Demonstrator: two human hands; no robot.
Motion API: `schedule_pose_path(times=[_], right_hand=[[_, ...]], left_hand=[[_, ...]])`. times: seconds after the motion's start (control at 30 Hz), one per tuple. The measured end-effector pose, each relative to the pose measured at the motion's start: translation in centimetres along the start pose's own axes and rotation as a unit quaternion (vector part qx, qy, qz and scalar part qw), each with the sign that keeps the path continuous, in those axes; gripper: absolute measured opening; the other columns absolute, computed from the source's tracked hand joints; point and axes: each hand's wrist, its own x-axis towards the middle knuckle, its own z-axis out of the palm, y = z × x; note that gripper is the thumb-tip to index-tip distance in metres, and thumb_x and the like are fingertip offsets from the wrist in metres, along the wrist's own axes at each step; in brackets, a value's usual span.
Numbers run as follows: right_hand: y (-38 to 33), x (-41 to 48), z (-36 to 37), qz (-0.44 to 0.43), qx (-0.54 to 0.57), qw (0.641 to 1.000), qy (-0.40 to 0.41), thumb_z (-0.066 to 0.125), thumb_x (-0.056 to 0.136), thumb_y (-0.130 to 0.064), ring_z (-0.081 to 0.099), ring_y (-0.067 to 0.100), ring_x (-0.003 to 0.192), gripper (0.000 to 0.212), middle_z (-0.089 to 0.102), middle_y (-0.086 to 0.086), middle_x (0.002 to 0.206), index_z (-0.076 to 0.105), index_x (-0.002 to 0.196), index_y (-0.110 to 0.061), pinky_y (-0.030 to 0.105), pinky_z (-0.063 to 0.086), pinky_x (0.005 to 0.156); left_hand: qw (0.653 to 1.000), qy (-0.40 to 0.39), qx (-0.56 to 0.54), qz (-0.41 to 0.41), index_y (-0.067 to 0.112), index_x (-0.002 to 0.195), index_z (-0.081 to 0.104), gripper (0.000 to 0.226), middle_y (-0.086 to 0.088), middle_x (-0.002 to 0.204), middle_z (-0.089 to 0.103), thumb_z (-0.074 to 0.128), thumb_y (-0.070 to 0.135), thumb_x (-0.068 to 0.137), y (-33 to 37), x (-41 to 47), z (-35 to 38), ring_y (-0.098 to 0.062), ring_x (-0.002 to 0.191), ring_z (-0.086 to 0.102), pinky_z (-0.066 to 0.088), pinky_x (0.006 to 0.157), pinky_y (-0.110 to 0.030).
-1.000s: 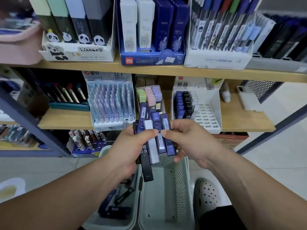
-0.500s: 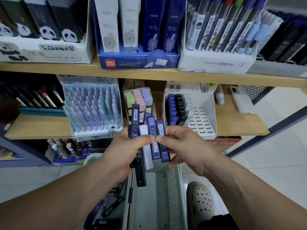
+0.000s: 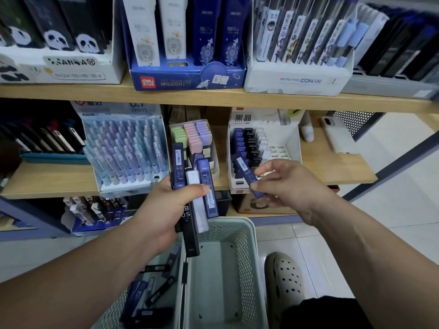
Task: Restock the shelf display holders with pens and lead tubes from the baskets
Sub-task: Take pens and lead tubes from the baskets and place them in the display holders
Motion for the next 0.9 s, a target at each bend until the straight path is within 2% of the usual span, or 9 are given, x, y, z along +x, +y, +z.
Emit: schedule_pose_path(times=[0.17, 0.23, 0.3, 0.4, 0.5, 0.6, 0.7, 0.8, 0.9], right_hand=[[0.5, 0.0, -1.3, -0.013, 0.037, 0.999, 0.010, 0.067, 0.094, -0.004, 0.065, 0.015, 0.055, 0.013, 0.073, 0.015, 0.086, 0.070, 0.089, -0.016, 0.024, 0.052, 0.052], [0.4, 0.1, -1.7, -0.012, 0.084, 0.996, -0.017, 0.070, 0.089, -0.002, 0.064, 0.012, 0.057, 0.013, 0.074, 0.013, 0.084, 0.074, 0.096, -0.013, 0.021, 0.052, 0.052], [0.3, 0.0, -2.3, -0.009, 0.148, 0.986, -0.070, 0.081, 0.073, -0.003, 0.067, 0.012, 0.062, 0.035, 0.072, 0.010, 0.080, 0.073, 0.107, -0.007, 0.020, 0.054, 0.055], [0.2, 0.1, -2.5, -0.016, 0.182, 0.979, -0.084, 0.080, 0.068, -0.007, 0.072, 0.016, 0.065, 0.042, 0.072, 0.010, 0.074, 0.070, 0.109, -0.004, 0.022, 0.057, 0.057], [0.5, 0.7, -1.6, -0.054, 0.095, 0.994, -0.001, 0.071, 0.091, -0.009, 0.070, 0.016, 0.058, 0.010, 0.069, 0.009, 0.070, 0.067, 0.098, -0.002, 0.023, 0.056, 0.052], [0.9, 1.6, -0.7, -0.102, -0.045, 0.992, 0.056, 0.061, 0.101, -0.016, 0.067, 0.014, 0.055, 0.017, 0.065, 0.008, 0.070, 0.064, 0.087, -0.008, 0.024, 0.054, 0.051], [1.0, 2.5, -0.3, -0.166, -0.168, 0.966, 0.107, 0.064, 0.099, -0.022, 0.068, 0.014, 0.061, 0.017, 0.064, 0.002, 0.077, 0.068, 0.083, -0.020, 0.036, 0.059, 0.062], [0.8, 3.2, -0.1, -0.205, -0.169, 0.955, 0.133, 0.070, 0.094, -0.017, 0.068, 0.028, 0.071, 0.012, 0.068, 0.004, 0.075, 0.070, 0.086, -0.026, 0.049, 0.059, 0.073], [0.7, 3.8, 0.1, -0.225, -0.171, 0.948, 0.149, 0.073, 0.091, -0.012, 0.067, 0.029, 0.073, 0.013, 0.066, 0.008, 0.078, 0.069, 0.097, -0.023, 0.049, 0.058, 0.073]], left_hand=[[1.000, -0.008, -0.007, 0.002, 0.036, 0.081, 0.077, 0.028, -0.005, 0.100, 0.078, 0.077, 0.008, 0.081, 0.0, -0.5, 0.4, -0.022, 0.087, 0.076, 0.060, 0.062, -0.034], [1.000, -0.008, -0.005, -0.007, 0.031, 0.089, 0.077, 0.023, -0.008, 0.102, 0.078, 0.077, 0.010, 0.081, -0.1, -0.5, 0.4, -0.027, 0.092, 0.075, 0.062, 0.069, -0.041], [1.000, -0.008, -0.003, -0.016, 0.025, 0.096, 0.076, 0.021, -0.009, 0.104, 0.077, 0.077, 0.011, 0.081, -0.2, -0.6, 0.3, -0.031, 0.097, 0.074, 0.061, 0.079, -0.046], [1.000, -0.012, -0.002, -0.025, 0.027, 0.093, 0.077, 0.018, -0.008, 0.103, 0.078, 0.078, 0.013, 0.081, -0.2, -0.6, 0.2, -0.029, 0.096, 0.074, 0.057, 0.076, -0.041], [0.999, -0.006, -0.007, -0.032, 0.032, 0.084, 0.077, 0.019, -0.004, 0.098, 0.078, 0.078, 0.014, 0.081, -0.4, -0.5, 0.3, -0.023, 0.087, 0.076, 0.055, 0.065, -0.032], [0.998, 0.003, -0.021, -0.052, 0.023, 0.099, 0.072, 0.022, -0.003, 0.095, 0.079, 0.078, 0.012, 0.081, -0.5, -0.6, 0.6, -0.018, 0.077, 0.076, 0.055, 0.049, -0.025], [0.998, 0.000, -0.027, -0.059, 0.021, 0.103, 0.070, 0.025, -0.005, 0.096, 0.079, 0.078, 0.011, 0.082, -0.4, -0.5, 0.8, -0.019, 0.075, 0.076, 0.054, 0.047, -0.025], [0.998, -0.005, -0.029, -0.061, 0.023, 0.099, 0.073, 0.021, -0.005, 0.096, 0.079, 0.077, 0.012, 0.082, -0.2, -0.3, 0.7, -0.020, 0.077, 0.076, 0.054, 0.048, -0.026], [0.998, -0.012, -0.027, -0.059, 0.027, 0.087, 0.077, 0.016, -0.005, 0.095, 0.078, 0.076, 0.012, 0.082, 0.0, -0.1, 0.4, -0.020, 0.074, 0.075, 0.053, 0.048, -0.026]])
